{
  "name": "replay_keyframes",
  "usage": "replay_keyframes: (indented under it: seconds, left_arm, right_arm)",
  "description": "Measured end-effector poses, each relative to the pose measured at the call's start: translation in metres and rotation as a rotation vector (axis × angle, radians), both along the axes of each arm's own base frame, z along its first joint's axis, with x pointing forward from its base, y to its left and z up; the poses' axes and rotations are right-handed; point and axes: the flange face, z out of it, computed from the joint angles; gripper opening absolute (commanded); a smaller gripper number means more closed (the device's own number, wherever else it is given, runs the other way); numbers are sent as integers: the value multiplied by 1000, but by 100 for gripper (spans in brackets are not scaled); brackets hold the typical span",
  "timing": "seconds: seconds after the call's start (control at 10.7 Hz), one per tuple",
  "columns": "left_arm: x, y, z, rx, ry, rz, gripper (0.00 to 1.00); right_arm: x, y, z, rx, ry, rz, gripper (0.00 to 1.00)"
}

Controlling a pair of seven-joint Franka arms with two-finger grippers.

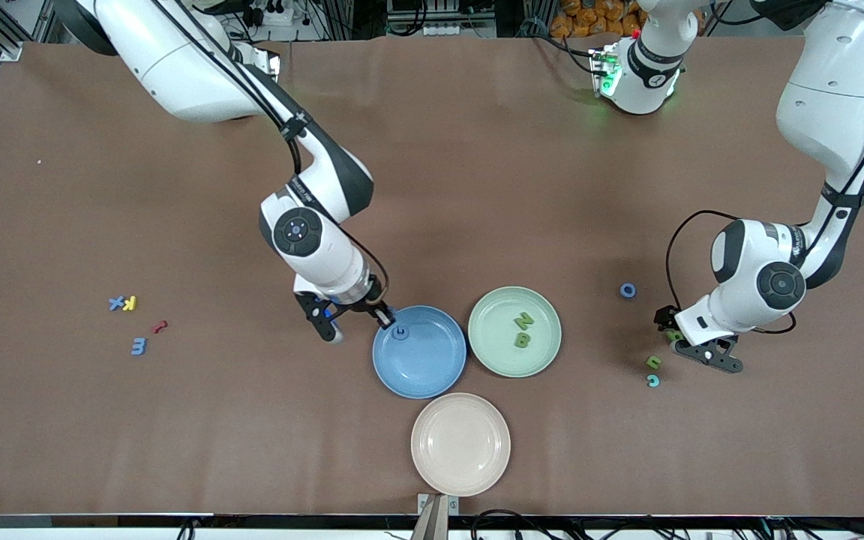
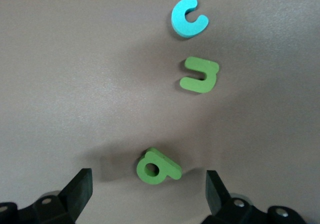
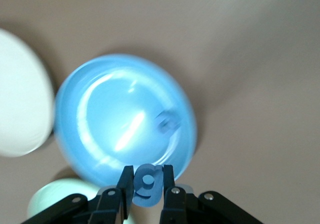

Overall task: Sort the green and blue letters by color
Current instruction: 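Drop g in the blue plate with the right gripper while the left grasps q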

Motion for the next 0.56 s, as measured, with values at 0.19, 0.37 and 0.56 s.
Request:
replay_keyframes:
  seconds: [0.19,0.37,0.56]
  left_arm:
    - [-2,-2,-2,-5,-5,-3,98]
    - [-4,-4,-5,-9,-12,-2,64]
    - [-5,-5,-6,-12,-14,26,24]
  right_arm:
    - [2,25,24,115,-46,-49,100]
    - [5,26,29,132,-51,-64,100]
    - [7,24,23,126,-46,-68,100]
